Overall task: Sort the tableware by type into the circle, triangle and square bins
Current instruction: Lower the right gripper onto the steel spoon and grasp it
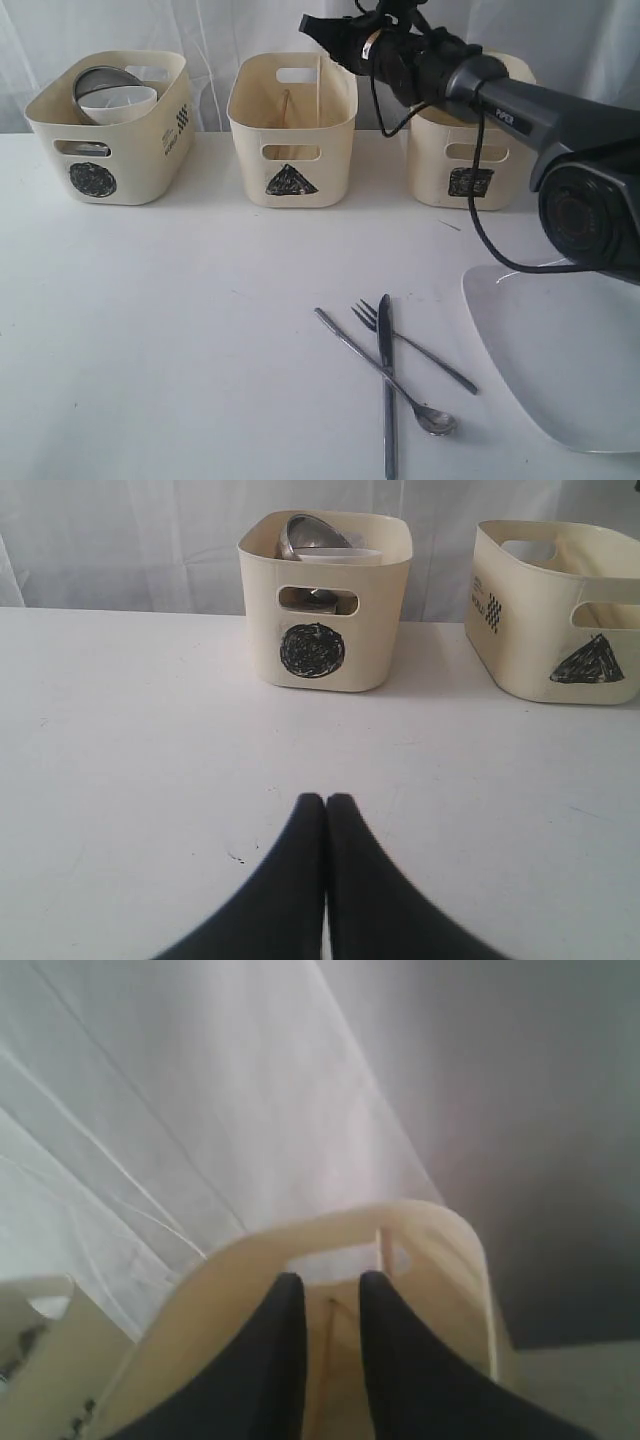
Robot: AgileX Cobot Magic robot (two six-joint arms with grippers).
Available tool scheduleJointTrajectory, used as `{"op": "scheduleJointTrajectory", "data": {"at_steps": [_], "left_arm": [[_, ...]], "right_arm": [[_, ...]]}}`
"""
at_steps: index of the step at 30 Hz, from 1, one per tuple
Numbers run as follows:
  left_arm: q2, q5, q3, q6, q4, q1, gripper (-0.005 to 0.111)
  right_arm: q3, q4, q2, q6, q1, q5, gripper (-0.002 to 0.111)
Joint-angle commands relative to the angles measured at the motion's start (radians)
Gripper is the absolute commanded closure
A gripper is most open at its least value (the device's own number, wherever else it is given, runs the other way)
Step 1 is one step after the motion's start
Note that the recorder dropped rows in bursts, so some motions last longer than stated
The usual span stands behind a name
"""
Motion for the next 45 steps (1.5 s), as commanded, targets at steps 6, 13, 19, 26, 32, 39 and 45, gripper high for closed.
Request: {"op": "scheduleJointTrajectory", "data": {"at_steps": [6,13,19,26,32,39,45], "left_arm": [[-0.004,-0.003,0.003,0.0,-0.004,0.003,0.107],[-0.004,-0.003,0.003,0.0,-0.004,0.003,0.107],[-0.004,-0.003,0.003,0.0,-0.004,0.003,0.107],[-0.004,-0.003,0.003,0.0,-0.004,0.003,0.107],[-0.004,-0.003,0.003,0.0,-0.004,0.003,0.107],[-0.004,-0.003,0.003,0.0,-0.004,0.003,0.107],[-0.004,-0.003,0.003,0.0,-0.004,0.003,0.107]], "right_arm": [[0.171,0.041,-0.199,-0.392,0.008,0.358,0.09],[0.542,0.129,-0.42,-0.766,0.043,0.559,0.091],[0.823,0.152,-0.591,-0.928,0.144,0.69,0.091],[0.942,0.141,-0.627,-0.984,0.251,0.693,0.081],[0.948,0.141,-0.587,-1.028,0.311,0.739,0.079],[0.961,0.141,-0.552,-1.028,0.321,0.77,0.079],[0.976,0.141,-0.55,-1.028,0.321,0.755,0.078]]}}
